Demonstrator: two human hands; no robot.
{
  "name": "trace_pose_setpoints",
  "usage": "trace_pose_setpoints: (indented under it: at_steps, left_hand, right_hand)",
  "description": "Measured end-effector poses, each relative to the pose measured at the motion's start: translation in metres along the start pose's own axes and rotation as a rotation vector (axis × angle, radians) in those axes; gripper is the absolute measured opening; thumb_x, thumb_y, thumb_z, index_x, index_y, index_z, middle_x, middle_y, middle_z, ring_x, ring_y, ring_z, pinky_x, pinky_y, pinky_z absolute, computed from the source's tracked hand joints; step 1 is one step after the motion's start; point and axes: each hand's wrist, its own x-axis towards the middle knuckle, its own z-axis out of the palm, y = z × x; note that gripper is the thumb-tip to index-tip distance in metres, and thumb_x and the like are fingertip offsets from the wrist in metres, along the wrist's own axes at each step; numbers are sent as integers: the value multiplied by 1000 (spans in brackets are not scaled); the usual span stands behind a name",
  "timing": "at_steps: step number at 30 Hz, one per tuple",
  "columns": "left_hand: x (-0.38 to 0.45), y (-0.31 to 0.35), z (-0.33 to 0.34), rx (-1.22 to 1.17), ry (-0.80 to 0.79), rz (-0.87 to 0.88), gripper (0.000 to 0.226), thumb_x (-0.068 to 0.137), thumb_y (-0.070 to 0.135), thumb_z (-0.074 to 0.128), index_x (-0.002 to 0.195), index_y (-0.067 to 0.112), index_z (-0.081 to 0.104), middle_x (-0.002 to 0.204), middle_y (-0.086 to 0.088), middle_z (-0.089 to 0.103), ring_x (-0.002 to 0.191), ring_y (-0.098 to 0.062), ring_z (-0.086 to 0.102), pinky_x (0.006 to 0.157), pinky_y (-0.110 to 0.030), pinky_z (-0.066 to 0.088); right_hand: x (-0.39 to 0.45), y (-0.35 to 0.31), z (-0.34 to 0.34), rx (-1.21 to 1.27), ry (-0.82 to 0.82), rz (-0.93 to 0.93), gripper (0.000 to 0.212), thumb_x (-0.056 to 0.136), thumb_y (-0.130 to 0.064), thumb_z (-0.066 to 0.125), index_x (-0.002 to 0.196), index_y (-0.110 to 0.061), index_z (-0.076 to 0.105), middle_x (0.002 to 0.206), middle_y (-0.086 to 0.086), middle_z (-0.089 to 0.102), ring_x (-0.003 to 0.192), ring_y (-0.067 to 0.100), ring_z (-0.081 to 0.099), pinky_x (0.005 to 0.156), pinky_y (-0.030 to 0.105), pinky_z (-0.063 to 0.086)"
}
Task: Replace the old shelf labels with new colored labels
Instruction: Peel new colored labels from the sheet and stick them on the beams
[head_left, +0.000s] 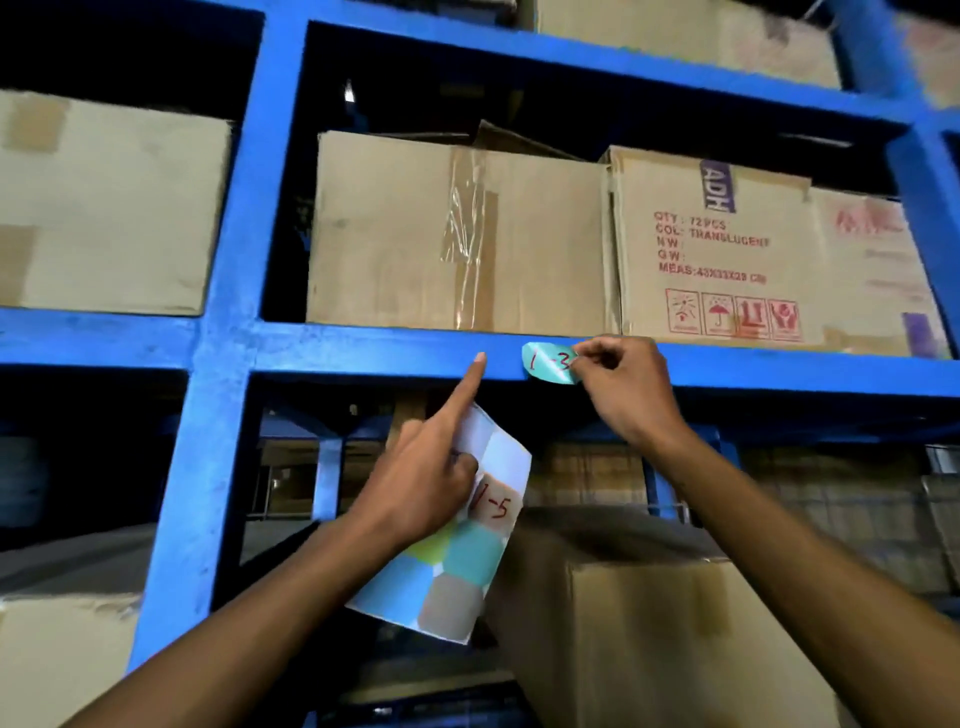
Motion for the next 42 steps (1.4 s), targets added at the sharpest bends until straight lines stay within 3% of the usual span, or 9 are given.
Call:
trace_pose_setpoints:
  at_steps: [2,7,12,16,19,26,31,34,42]
  left_hand:
    - [14,8,7,68,0,6,97,72,7,44,140,57,-3,55,-5,42,60,-37,40,82,-45,49]
    - [38,23,25,247,-14,60,97,74,10,45,138,57,-10,56,-5,42,60,-34,46,58,-40,45]
    - [49,27,34,397,-37,43,94,78,12,46,140,53,-12,66,-6,42,75,-41,52,57,-35,34]
    - [53,23,33,506,-57,-8,92,80,13,47,143,46,-12,97,-21,55,92,-46,54,66,-39,38]
    - [53,20,33,572,-94,-46,92,81,13,48,145,42,-11,103,-22,55,93,-45,55,64,-38,38]
    - [53,11,28,614,-118,-83,91,85,14,49,145,41,-14,86,-10,44,79,-36,56,59,-37,37]
    - [56,7,30,606,-144,-95,92,85,14,50,145,40,-15,83,-8,40,61,-24,37,56,-36,34]
    - [57,5,31,605,-151,-97,94,84,14,51,144,40,-16,77,-5,38,53,-18,33,52,-35,32]
    - [56,5,32,617,-140,-109,94,84,15,52,144,39,-17,70,-1,33,51,-14,31,47,-32,28]
  right_hand:
    - [11,7,0,-20,-4,-28,15,79,-9,62,91,-9,72,79,0,66,74,6,59,51,3,38]
    - [26,17,0,25,-62,-103,16,79,-8,61,92,-7,72,82,-2,65,78,6,60,62,12,44]
    - [29,19,9,80,-108,-155,13,78,-8,63,87,-8,72,75,-1,66,63,2,55,55,0,38]
    - [29,21,14,54,-114,-169,13,77,-10,64,86,-8,72,72,1,65,59,3,51,59,14,42]
    - [29,21,19,35,-121,-170,13,76,-12,64,85,-10,72,70,0,65,58,1,51,60,19,40]
    - [29,18,24,-2,-104,-155,16,79,-16,64,91,-11,72,79,1,67,70,8,59,64,22,43]
    - [31,17,23,-30,-121,-158,16,81,-14,64,95,-9,70,86,5,69,71,8,57,56,18,42]
    - [31,16,22,-55,-117,-151,18,82,-15,65,97,-8,70,90,7,70,77,11,59,60,22,44]
    - [32,14,21,-66,-115,-120,20,81,-16,67,99,-7,69,92,9,70,80,12,60,65,24,45]
